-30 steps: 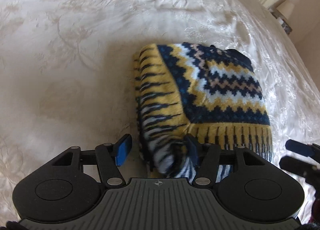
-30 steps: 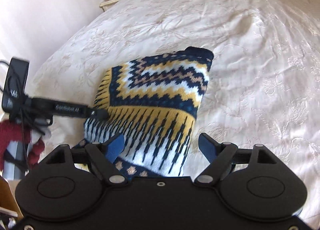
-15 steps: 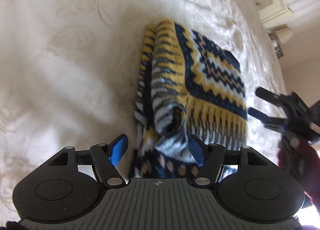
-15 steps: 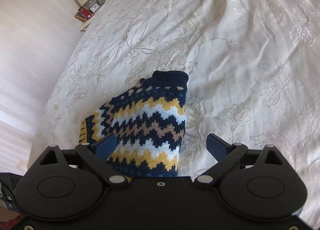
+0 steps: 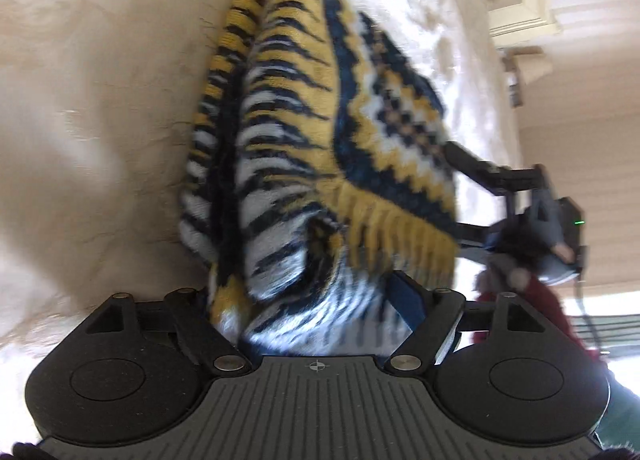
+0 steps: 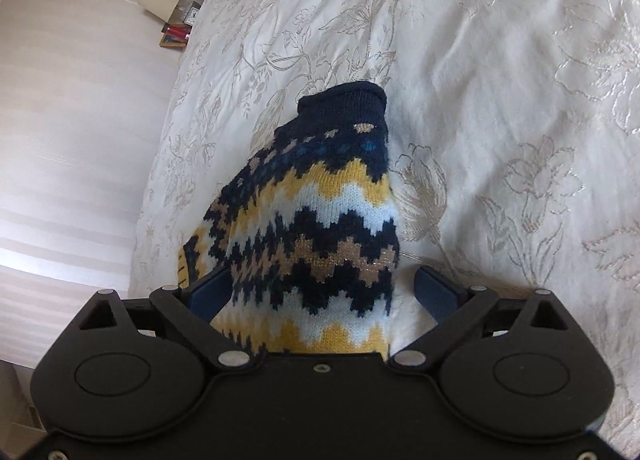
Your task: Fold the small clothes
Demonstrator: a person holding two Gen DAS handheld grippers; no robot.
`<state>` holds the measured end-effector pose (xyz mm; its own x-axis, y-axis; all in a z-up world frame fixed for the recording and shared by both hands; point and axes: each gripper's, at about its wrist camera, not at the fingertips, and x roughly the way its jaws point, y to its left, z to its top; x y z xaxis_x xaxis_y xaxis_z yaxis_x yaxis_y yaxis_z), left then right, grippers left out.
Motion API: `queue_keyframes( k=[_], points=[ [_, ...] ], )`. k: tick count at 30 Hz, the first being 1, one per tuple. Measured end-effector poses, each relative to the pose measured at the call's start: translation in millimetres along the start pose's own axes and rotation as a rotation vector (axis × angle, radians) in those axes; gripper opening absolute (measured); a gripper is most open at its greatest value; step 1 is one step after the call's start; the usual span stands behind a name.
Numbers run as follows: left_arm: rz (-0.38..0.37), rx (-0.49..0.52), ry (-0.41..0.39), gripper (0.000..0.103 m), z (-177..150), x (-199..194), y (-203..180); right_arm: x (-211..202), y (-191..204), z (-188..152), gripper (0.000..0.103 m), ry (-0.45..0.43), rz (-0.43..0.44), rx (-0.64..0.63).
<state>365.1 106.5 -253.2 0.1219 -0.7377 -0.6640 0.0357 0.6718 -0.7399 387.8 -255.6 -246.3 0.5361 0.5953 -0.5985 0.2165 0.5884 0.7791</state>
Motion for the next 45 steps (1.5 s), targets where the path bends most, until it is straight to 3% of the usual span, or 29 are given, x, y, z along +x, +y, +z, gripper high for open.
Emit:
queue_keyframes(
  k=[1, 2, 4, 10, 19, 22, 25, 26, 28, 29, 32, 35, 39, 45],
  points=[
    [-0.025, -0.007, 0.005, 0.061, 1, 1, 0, 1, 1, 0, 0.069, 0.008, 0.017, 0.004],
    [-0.038, -0.008, 0.009, 0.053, 1, 2, -2, 1, 4, 0, 0.052, 0.024, -0.005, -0.008],
    [-0.04, 0.031, 0.008, 0.053, -1, 0, -10, -2, 16, -3, 0.048, 0.027, -0.039, -0.076],
    [-0.096, 0.079, -0.008, 0.053, -20, -17, -38, -41, 45, -23, 0.047, -0.015, -0.021, -0.13],
    [-0.14, 0.157, 0.067, 0.053, -91, -26, -70, -131, 40, -95, 0.047, -0.017, -0.058, -0.151],
    [-0.07, 0.158, 0.076, 0.053, -116, -21, -64, -156, 22, -117, 0.056, -0.025, -0.102, -0.142],
    [0.162, 0.135, 0.062, 0.053, -130, -18, -46, -174, -4, -134, 0.076, -0.058, -0.238, -0.105],
    [0.225, 0.124, 0.042, 0.053, -132, -21, -40, -181, -12, -138, 0.076, -0.075, -0.265, -0.09],
    [0.253, 0.087, -0.012, 0.054, -131, -32, -29, -195, -23, -145, 0.078, -0.105, -0.27, -0.052],
    [0.273, 0.07, -0.035, 0.054, -131, -39, -25, -201, -27, -148, 0.084, -0.121, -0.274, -0.042],
    [0.344, 0.103, -0.091, 0.054, -131, -58, -25, -216, -36, -157, 0.092, -0.144, -0.292, -0.053],
    [0.378, 0.204, -0.175, 0.054, -128, -78, -41, -224, -40, -161, 0.099, -0.152, -0.3, -0.064],
    [0.355, 0.337, -0.271, 0.055, -121, -87, -86, -225, -40, -165, 0.102, -0.145, -0.306, -0.117],
    [0.339, 0.449, -0.3, 0.056, -75, -40, -123, -223, -40, -166, 0.102, -0.111, -0.281, -0.169]
  ],
)
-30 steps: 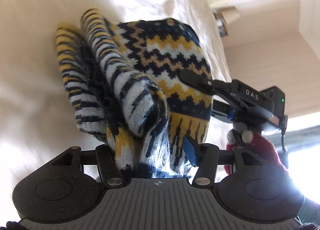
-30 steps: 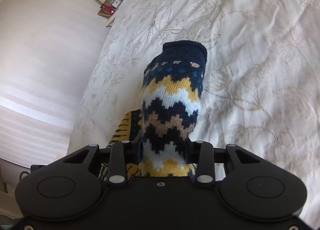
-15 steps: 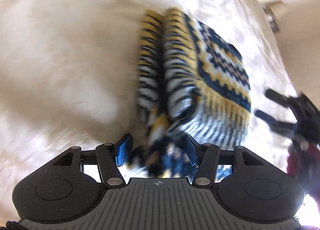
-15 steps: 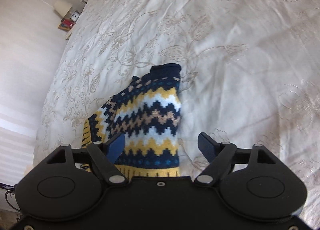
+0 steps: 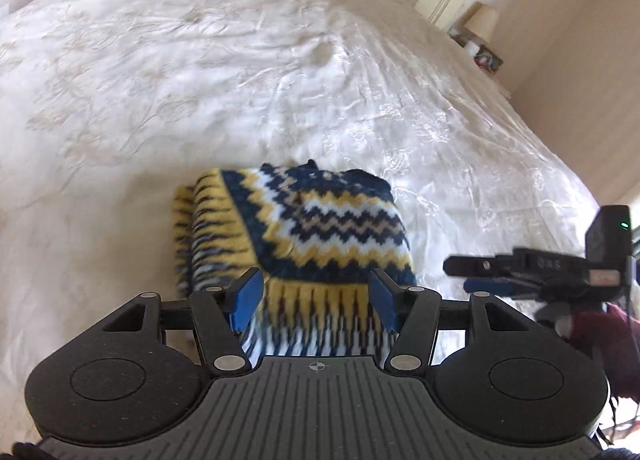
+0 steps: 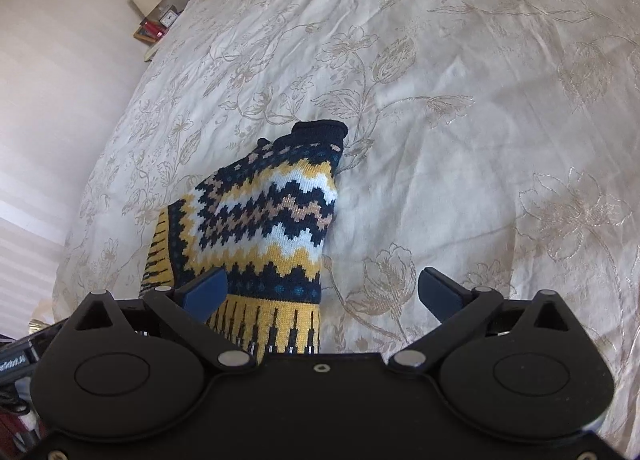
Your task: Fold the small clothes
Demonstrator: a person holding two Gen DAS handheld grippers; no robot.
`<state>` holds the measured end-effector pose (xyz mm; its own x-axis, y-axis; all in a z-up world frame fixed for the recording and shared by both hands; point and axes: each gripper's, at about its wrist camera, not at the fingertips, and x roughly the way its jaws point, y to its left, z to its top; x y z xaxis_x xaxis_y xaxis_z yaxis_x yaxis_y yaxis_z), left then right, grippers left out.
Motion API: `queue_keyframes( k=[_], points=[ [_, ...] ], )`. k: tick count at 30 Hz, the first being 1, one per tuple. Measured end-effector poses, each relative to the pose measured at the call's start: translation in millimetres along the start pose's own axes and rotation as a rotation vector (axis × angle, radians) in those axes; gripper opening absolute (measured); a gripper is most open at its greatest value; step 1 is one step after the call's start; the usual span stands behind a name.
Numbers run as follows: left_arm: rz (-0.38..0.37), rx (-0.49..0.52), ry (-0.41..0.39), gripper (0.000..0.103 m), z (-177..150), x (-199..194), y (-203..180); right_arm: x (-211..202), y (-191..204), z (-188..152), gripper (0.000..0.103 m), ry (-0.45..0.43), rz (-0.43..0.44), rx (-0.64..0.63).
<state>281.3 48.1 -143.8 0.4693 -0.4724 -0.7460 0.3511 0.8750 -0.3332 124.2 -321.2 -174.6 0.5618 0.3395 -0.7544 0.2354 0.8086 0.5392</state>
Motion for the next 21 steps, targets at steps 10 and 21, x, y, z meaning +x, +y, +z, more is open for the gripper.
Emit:
queue_keyframes(
  k=[10, 21],
  points=[
    [0.222, -0.126, -0.015, 0.059, 33, 21, 31, -12, 3, 2, 0.102, 0.002, 0.021, -0.02],
    [0.072, -0.19, 0.24, 0.043, 32, 75, 76, 2, 16, 3, 0.102, 0.005, -0.02, -0.005]
  ],
)
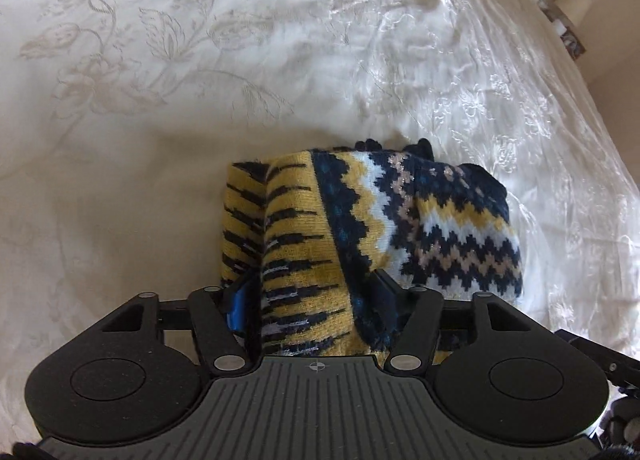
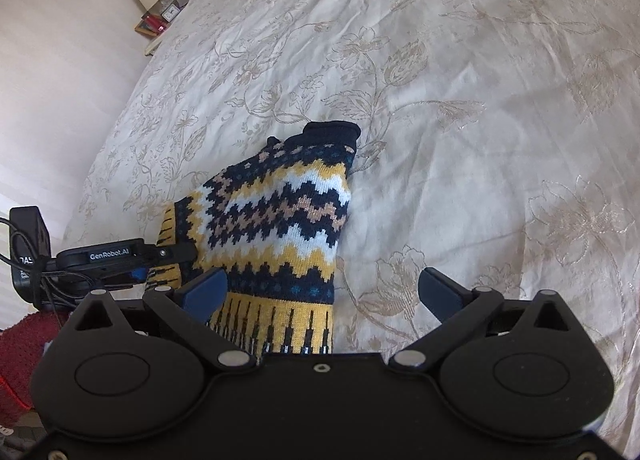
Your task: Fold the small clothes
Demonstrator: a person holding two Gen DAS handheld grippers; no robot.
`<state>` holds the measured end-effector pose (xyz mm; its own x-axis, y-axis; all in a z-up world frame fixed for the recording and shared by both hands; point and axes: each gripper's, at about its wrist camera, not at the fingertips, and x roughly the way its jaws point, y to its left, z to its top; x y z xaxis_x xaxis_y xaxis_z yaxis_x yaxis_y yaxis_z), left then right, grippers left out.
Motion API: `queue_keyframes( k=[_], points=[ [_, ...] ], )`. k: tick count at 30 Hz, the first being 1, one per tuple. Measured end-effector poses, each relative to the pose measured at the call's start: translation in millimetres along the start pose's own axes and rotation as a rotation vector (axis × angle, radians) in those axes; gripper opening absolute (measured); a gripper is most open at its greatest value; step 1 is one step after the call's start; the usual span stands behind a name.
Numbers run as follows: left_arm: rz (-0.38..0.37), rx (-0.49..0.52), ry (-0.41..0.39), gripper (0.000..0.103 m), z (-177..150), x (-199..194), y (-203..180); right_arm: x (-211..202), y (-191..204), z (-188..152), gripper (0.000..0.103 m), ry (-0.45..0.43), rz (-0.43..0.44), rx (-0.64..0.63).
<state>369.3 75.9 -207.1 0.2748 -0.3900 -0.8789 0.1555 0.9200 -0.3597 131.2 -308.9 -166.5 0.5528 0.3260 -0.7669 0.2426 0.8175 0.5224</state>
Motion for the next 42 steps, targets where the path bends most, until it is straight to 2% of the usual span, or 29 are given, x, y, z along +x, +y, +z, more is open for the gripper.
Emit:
queue_keyframes(
  k=[1, 4, 6, 10, 15, 17, 19, 24, 27, 29, 31, 33, 35, 39, 42],
  points=[
    [-0.042, -0.02, -0.017, 0.022, -1, 0, 5, 2, 2, 0, 0.102, 0.003, -0.001, -0.002],
    [-0.014, -0.084, -0.115, 0.015, -7, -19, 17, 6, 9, 2, 0.102, 0.01, -0.015, -0.02],
    [0.012, -0.088, -0.144, 0.015, -14, -29, 25, 6, 11, 4, 0.102, -0.001, -0.01, -0.015],
    [0.037, -0.088, -0.107, 0.015, -21, -30, 44, 17, 15, 14, 0.102, -0.01, -0.015, -0.001],
    [0.036, -0.049, -0.096, 0.015, -16, -28, 43, 48, 9, 27, 0.102, -0.035, -0.145, 0.045],
    [0.039, -0.037, -0.091, 0.016, -14, -24, 43, 67, 4, 30, 0.102, 0.006, -0.195, 0.062],
    [0.041, -0.037, -0.083, 0.018, -15, -21, 46, 87, 7, 30, 0.103, 0.055, -0.215, 0.021],
    [0.04, -0.032, -0.073, 0.025, -15, -19, 51, 111, 27, 33, 0.103, 0.114, -0.218, -0.091],
    [0.037, -0.021, -0.071, 0.031, -12, -24, 52, 105, 28, 35, 0.102, 0.111, -0.215, -0.093],
    [0.03, 0.001, -0.097, 0.041, -12, -34, 49, 92, 28, 34, 0.102, 0.08, -0.209, -0.073],
    [0.035, 0.03, -0.122, 0.046, -14, -45, 46, 76, 30, 29, 0.102, 0.038, -0.194, -0.059],
    [0.036, 0.064, -0.132, 0.054, -18, -55, 42, 60, 34, 21, 0.102, 0.003, -0.187, -0.072],
    [0.035, 0.094, -0.141, 0.07, -23, -63, 36, 45, 41, 10, 0.102, -0.028, -0.19, -0.106],
    [0.055, 0.158, -0.139, 0.081, -34, -74, 23, 24, 57, -10, 0.102, -0.078, -0.205, -0.159],
    [0.093, 0.204, -0.146, 0.094, -44, -80, 12, 15, 68, -22, 0.102, -0.116, -0.239, -0.179]
  ],
)
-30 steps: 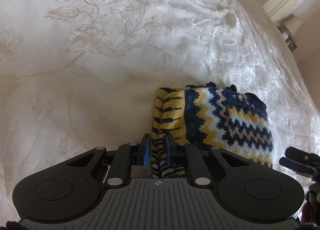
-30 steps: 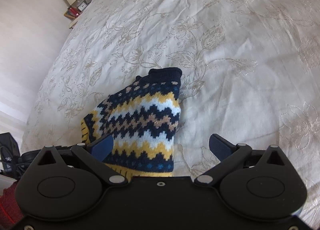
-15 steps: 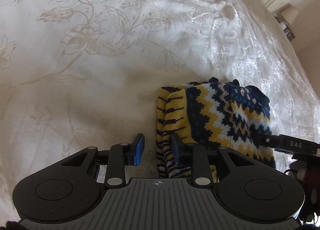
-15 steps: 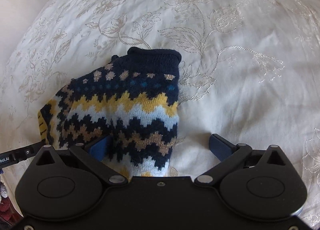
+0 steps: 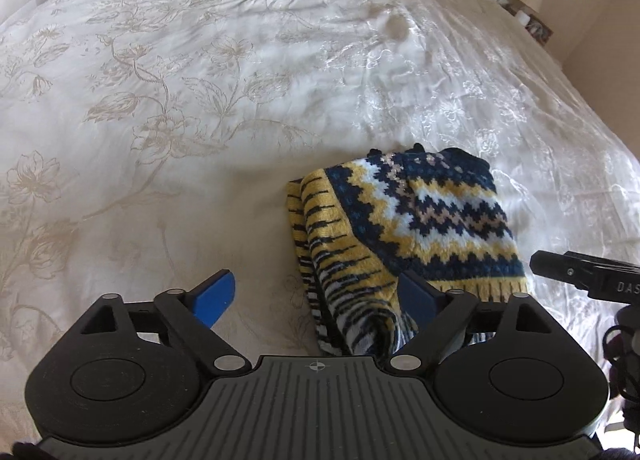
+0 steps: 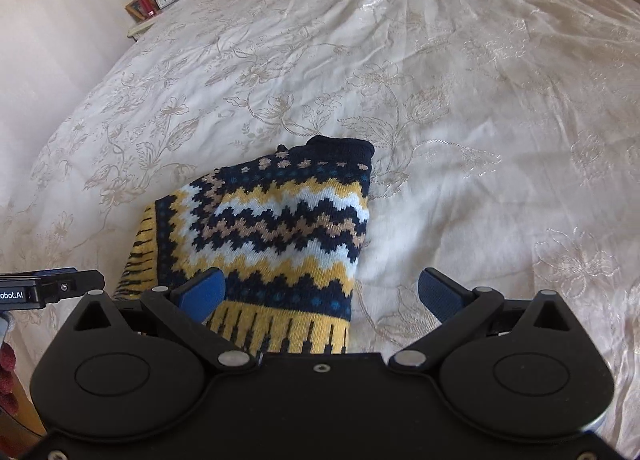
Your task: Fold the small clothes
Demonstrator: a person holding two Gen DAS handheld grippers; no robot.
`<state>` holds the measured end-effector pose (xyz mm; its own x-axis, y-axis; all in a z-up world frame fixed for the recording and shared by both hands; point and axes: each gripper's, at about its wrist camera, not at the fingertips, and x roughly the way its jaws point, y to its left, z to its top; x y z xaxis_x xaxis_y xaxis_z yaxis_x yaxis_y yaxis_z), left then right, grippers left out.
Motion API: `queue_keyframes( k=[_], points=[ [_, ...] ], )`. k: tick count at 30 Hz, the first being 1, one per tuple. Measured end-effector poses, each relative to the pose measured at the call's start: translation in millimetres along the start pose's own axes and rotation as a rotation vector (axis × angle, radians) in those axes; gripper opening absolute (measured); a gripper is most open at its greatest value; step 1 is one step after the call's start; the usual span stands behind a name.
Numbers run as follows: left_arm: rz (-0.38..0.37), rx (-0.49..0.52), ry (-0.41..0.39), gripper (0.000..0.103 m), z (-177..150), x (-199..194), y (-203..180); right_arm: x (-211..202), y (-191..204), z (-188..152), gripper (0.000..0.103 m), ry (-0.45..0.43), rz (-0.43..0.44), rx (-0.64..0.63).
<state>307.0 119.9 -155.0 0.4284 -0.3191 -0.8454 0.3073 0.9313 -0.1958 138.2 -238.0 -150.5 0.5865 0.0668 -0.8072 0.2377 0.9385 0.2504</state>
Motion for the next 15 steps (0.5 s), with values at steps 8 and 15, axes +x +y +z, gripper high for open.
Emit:
queue_keyframes(
  k=[8, 15],
  points=[
    [0.083, 0.034, -0.027, 0.102, -20, -24, -24, -30, 13, -26, 0.102, -0.082, -0.075, -0.037],
    [0.133, 0.011, -0.031, 0.101, -35, -48, -48, -63, 11, -44, 0.102, -0.11, -0.051, -0.058]
  ],
)
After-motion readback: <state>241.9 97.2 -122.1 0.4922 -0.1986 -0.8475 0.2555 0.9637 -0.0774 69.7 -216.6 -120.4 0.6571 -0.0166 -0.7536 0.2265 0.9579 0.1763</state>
